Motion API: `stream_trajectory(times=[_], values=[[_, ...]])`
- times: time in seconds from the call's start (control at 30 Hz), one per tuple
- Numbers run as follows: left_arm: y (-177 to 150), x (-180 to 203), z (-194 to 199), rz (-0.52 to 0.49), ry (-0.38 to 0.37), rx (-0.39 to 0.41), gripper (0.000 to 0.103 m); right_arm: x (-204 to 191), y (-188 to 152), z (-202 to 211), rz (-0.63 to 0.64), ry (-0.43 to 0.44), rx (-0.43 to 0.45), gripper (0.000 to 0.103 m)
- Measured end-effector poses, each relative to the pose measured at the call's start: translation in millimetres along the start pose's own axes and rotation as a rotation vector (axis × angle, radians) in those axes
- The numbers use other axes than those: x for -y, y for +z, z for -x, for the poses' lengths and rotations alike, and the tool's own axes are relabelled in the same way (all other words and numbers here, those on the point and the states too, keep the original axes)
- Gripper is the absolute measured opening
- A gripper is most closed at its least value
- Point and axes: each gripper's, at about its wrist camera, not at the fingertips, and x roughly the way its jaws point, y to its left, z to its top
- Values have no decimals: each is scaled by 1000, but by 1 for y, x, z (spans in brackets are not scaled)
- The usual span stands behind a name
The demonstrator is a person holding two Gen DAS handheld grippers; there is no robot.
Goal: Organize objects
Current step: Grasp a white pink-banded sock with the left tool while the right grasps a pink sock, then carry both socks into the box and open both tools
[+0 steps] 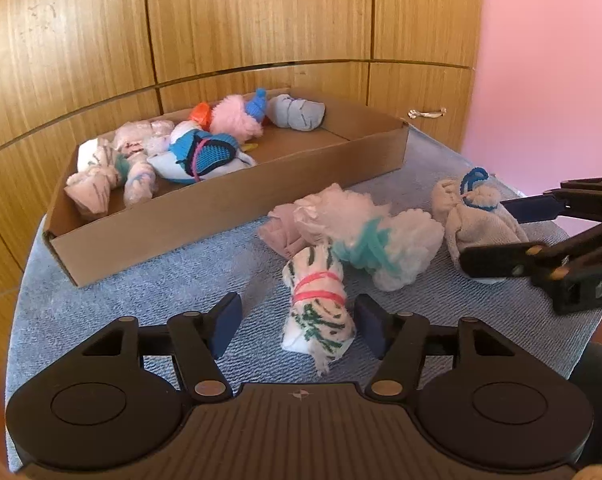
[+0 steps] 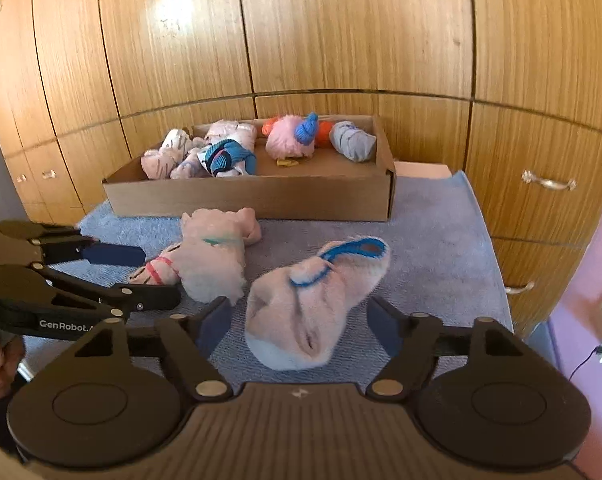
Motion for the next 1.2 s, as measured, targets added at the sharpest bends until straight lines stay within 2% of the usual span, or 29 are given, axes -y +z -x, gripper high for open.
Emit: stream_trajectory(times=[0.07, 0.17, 0.23, 0.3, 0.5, 0.67, 0.83, 0.97, 1.1, 1.2], values=[[1, 3, -1, -16, 4, 2, 66, -3, -1, -6, 16, -21, 0, 72], [1, 4, 0, -19, -3, -3, 59, -4, -2, -11, 40, -56, 7, 65], [0, 5, 1, -31, -7, -1, 47, 0, -3, -9, 40, -53, 26, 57], [0, 5, 2, -32, -3, 1, 36, 5, -6, -4, 29, -45, 48, 44], [-6, -5, 9, -14, -10, 0, 35, 25, -13, 6, -27, -8, 64, 39], [1, -13, 23, -1, -1, 5, 35, 25, -3, 22, 4, 26, 98, 39], [32, -26, 42, 25, -9, 39, 35, 27, 27, 43, 101, 67, 145, 39], [67, -35, 44, 36, -62, 33, 35, 29, 57, 48, 228, 125, 152, 39], [107, -36, 34, 40, -103, 39, 35, 36, 91, 37, 326, 162, 129, 39], [132, -35, 19, 52, -85, 37, 35, 40, 112, 19, 354, 163, 105, 39]])
